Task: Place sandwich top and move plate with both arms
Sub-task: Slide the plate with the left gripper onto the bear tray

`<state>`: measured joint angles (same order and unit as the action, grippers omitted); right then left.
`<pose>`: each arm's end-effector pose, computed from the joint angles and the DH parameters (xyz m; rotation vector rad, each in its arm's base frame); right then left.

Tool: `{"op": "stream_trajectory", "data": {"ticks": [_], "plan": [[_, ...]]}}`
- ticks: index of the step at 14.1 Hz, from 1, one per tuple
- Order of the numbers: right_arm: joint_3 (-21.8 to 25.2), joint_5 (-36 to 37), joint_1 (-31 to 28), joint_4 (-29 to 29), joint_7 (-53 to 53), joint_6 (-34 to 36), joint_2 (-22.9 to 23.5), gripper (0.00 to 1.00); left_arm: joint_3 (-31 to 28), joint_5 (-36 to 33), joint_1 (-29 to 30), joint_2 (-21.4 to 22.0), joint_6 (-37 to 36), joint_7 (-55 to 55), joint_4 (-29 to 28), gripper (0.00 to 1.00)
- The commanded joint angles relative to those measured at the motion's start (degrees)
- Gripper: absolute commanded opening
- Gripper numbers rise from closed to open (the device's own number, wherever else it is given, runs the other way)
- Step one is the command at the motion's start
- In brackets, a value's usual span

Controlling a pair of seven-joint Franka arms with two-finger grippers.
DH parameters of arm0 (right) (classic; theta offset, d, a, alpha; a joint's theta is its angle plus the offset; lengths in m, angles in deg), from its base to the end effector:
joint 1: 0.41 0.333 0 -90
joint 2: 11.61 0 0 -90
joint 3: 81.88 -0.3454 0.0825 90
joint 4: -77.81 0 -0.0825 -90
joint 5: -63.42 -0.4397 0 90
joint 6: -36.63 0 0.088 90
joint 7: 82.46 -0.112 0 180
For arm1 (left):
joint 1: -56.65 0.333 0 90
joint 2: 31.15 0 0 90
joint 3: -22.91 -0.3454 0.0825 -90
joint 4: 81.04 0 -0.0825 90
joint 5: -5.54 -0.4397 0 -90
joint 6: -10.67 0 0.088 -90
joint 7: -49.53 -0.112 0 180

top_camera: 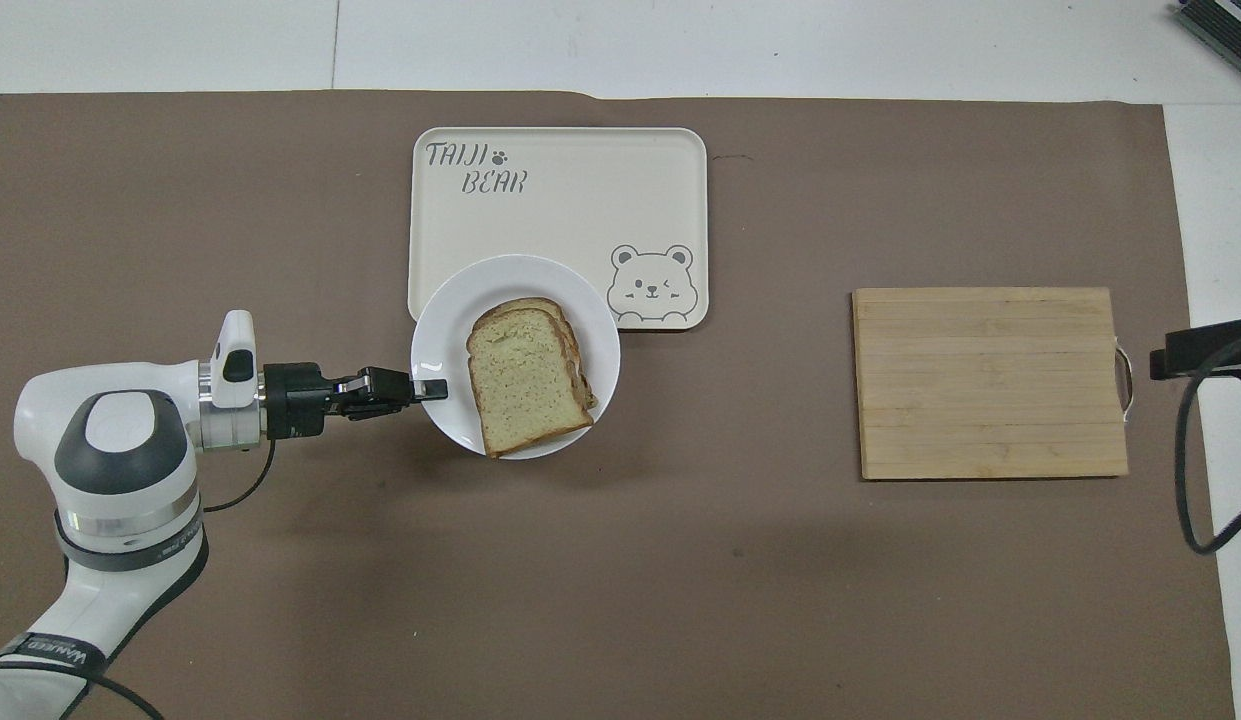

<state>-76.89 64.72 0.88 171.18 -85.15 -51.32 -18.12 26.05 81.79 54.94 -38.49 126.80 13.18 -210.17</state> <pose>0.5660 -0.0423 0.6814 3.1236 -0.1752 0.0289 0.5593 -0.1077 0.3004 2.0421 0.1678 0.0026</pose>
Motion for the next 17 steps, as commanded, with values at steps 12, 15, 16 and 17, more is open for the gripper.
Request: {"op": "stream_trajectory", "data": {"ticks": [12,15,16,17], "plan": [[-0.2,-0.6,-0.1,1.3,1.6,-1.1,-1.1,1.00,3.8,-10.0,5.5,-21.6,-10.2,8.8,31.5,0.00],[-0.2,-0.6,-0.1,1.3,1.6,-1.1,-1.1,1.00,4.1,-10.4,5.0,-27.7,-10.6,8.8,40.2,0.00],[-0.2,-0.6,-0.1,1.4,1.5,-1.1,-1.1,1.00,4.2,-11.6,4.7,-29.6,-10.4,9.0,42.8,0.00],[-0.2,-0.6,-0.1,1.4,1.5,-1.1,-1.1,1.00,4.8,-12.1,4.6,-30.6,-10.0,9.0,44.2,0.00]]}}
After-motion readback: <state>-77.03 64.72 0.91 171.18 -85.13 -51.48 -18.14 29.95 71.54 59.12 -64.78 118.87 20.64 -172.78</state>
